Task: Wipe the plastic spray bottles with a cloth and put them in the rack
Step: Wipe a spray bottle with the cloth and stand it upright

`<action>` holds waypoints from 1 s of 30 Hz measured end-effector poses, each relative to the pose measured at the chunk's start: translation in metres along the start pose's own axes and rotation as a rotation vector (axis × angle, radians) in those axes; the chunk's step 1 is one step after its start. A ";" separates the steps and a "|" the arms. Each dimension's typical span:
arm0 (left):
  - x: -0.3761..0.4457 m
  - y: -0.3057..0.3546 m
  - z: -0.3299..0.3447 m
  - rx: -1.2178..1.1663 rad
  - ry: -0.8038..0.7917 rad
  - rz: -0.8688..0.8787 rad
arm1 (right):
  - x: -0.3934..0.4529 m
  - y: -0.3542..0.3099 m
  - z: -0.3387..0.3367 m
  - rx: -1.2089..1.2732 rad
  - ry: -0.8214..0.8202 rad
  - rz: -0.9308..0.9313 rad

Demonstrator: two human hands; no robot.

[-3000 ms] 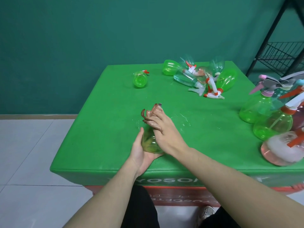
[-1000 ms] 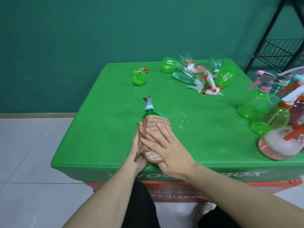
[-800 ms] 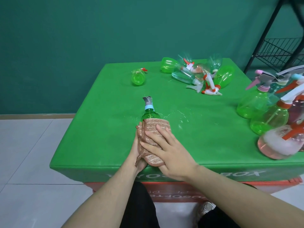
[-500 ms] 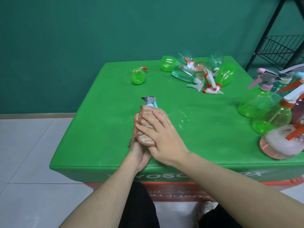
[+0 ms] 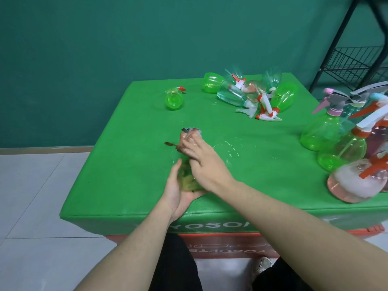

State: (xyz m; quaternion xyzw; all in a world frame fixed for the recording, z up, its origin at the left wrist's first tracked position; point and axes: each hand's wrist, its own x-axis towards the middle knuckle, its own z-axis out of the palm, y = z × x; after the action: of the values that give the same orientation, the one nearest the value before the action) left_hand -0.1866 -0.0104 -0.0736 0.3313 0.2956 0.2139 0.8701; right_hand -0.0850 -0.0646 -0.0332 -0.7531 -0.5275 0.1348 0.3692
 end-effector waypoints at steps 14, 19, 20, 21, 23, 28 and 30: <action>-0.010 0.001 -0.001 -0.003 0.010 -0.030 | -0.072 0.037 0.021 -0.495 -0.032 -0.497; -0.009 -0.001 0.000 -0.038 0.036 -0.048 | -0.073 0.038 0.018 -0.501 -0.005 -0.509; -0.008 -0.002 -0.001 -0.049 0.048 -0.019 | -0.070 0.036 0.017 -0.490 0.002 -0.499; -0.007 -0.003 -0.002 -0.061 0.045 0.010 | -0.066 0.035 0.016 -0.476 0.012 -0.485; -0.007 -0.004 -0.001 -0.076 0.028 0.063 | -0.057 0.029 0.015 -0.438 0.034 -0.442; -0.005 -0.002 0.005 -0.057 -0.009 0.081 | -0.023 0.009 0.009 -0.340 0.029 -0.258; -0.004 0.000 0.004 -0.054 -0.018 0.055 | -0.008 0.001 0.004 -0.261 0.024 -0.163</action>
State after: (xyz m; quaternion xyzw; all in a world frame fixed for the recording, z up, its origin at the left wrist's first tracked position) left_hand -0.1871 -0.0145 -0.0700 0.3175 0.2727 0.2428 0.8751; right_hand -0.0900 -0.0700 -0.0386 -0.7510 -0.5953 0.0259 0.2844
